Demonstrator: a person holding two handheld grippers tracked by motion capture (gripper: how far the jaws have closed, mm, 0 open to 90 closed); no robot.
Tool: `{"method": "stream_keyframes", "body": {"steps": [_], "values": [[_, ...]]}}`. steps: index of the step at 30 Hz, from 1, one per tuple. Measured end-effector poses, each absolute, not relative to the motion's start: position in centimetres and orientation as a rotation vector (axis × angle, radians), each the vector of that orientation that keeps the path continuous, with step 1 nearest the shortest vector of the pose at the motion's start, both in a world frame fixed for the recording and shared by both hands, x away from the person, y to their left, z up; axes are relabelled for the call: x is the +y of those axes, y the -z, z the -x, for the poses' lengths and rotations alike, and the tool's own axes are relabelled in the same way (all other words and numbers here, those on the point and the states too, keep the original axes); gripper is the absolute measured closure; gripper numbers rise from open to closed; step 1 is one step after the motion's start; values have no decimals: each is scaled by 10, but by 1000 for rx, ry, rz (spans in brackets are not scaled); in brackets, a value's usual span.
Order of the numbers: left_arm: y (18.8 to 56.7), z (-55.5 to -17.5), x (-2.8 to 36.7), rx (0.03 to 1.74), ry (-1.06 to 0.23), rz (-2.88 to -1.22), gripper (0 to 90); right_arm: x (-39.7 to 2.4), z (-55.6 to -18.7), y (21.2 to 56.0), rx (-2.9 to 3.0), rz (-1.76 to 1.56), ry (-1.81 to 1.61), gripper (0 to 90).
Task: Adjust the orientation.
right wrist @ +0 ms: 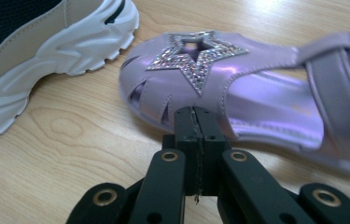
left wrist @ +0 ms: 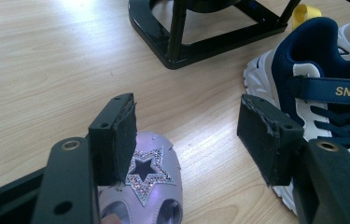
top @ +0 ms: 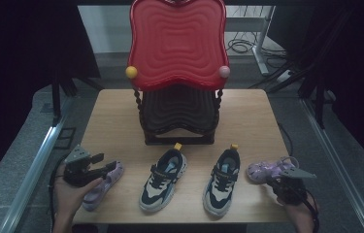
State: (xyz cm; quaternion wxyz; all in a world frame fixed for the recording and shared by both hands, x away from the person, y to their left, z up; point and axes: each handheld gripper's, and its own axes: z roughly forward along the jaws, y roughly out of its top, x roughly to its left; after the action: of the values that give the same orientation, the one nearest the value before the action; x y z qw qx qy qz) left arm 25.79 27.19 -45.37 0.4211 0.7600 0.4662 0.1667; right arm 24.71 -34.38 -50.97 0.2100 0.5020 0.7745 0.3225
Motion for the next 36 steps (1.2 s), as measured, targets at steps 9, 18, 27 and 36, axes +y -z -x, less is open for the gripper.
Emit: {"method": "stream_keyframes", "body": {"steps": [9, 18, 27, 36], "values": [[451, -257, 278, 1182, -428, -1890, 382, -319, -259, 510, 2146, -1374, -888, 899], [454, -259, 274, 1170, -409, -1911, 380, -302, -270, 513, 2091, -1400, -818, 900], [455, -260, 274, 1170, -402, -1914, 380, -290, -279, 516, 2021, -1425, -793, 899], [454, -259, 274, 1165, -399, -1914, 381, -305, -269, 495, 1948, -1389, -972, 899]]}}
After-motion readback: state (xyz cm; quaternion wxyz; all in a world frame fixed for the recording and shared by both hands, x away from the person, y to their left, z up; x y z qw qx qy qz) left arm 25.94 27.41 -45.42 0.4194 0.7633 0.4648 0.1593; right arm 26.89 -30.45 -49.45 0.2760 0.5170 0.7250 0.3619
